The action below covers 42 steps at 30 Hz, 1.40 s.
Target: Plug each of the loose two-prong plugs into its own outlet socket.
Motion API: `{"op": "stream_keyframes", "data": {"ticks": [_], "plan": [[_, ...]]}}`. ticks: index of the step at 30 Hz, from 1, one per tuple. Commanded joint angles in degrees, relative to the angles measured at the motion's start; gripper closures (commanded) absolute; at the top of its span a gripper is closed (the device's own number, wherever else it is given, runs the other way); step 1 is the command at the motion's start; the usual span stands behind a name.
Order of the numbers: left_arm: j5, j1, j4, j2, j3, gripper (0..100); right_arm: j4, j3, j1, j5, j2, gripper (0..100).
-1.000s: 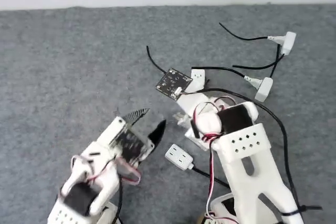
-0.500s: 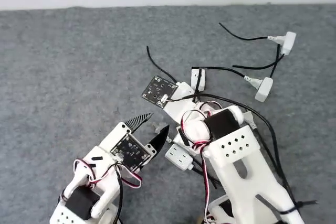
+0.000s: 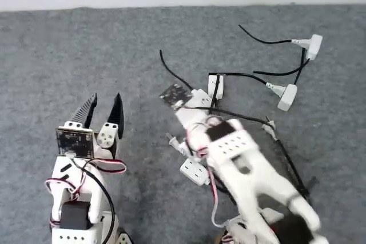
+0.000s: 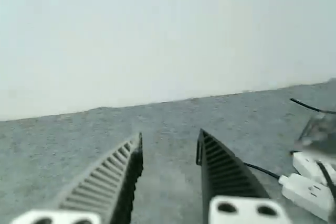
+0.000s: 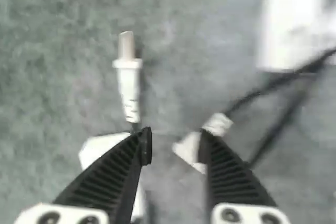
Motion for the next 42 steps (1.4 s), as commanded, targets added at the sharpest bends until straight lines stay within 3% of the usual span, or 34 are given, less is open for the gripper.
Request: {"op": "stream_keyframes", "data": {"ticks": [1,6,8,19,22,24,28,35,42], "plan": [[0.7,-1.67,-1.85,0.35,-0.48,83,-1.45,-8.44,-3.12,-1.85,10.33,81.1],[1.14,-6.07,-3.6,0.35,-0.48,83,1.54,-17.93,-4.18,-1.32,22.99,86.1],[1.14,-6.24,-3.69,0.35,-0.4,83,5.41,-21.98,-4.18,-1.32,25.1,87.1],[0.88,-5.98,-3.87,0.35,-0.22,83,6.29,-28.66,-6.02,-1.32,32.4,87.9],[0.88,-5.98,-3.87,0.35,-0.22,83,7.08,-28.22,-6.29,-0.79,32.66,99.8],[0.88,-5.63,-3.87,0.35,-0.22,83,8.04,-28.22,-6.29,1.05,32.66,98.2],[-0.62,-1.93,-3.43,0.44,0.48,83,9.54,-28.4,-4.97,2.11,32.22,99.0],[-4.92,5.01,-1.14,0.0,0.75,83,21.58,-32.0,3.91,10.99,20.09,98.9],[-12.48,16.35,7.03,0.0,-3.3,83,28.26,-31.03,1.98,13.71,5.14,98.9]]}}
